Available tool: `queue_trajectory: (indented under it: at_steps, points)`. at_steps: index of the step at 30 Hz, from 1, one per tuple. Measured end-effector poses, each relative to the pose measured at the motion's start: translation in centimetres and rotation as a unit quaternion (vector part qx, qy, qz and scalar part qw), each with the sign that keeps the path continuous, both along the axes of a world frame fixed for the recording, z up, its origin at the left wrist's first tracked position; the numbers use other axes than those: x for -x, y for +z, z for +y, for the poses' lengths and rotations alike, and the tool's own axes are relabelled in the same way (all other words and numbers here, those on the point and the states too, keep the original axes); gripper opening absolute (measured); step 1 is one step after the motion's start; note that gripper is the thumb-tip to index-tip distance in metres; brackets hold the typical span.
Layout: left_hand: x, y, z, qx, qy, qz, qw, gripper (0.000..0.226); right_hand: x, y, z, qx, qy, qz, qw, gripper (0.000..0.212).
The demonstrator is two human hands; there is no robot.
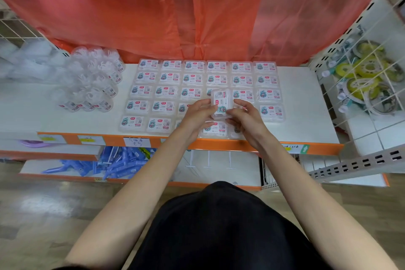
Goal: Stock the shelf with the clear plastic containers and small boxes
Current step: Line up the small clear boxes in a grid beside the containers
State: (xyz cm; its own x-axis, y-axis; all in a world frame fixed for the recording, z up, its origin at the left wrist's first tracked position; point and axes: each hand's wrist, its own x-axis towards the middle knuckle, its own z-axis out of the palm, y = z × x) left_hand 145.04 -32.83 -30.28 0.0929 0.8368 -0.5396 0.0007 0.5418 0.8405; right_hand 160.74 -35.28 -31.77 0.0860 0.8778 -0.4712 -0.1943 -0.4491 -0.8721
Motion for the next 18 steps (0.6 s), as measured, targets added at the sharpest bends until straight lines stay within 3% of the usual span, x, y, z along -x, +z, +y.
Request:
queue_trajectory:
  at_steps: [5,10,15,18]
  points:
    - [0.1,0.5,0.5,-0.027,-0.014,0.008,1.000,0.042,-0.7,-0.3,-0.6,-0.096,0.049,-0.151,0.983,0.069]
    - [0.6,1.1,1.2,-0.058,-0.069,0.041,0.995,0.038,-2.8,-1.0,-0.4,-0.271,0.117,-0.350,0.889,0.087]
    - [0.9,1.3,2.0,-0.047,-0.153,0.070,0.985,0.033,-3.8,-0.2,0.0,-0.330,0.146,-0.416,0.835,0.066]
    - [0.7,1.3,1.9,-0.060,-0.188,0.075,0.977,0.030,-3.7,0.1,-0.1,-0.329,0.169,-0.424,0.827,0.057]
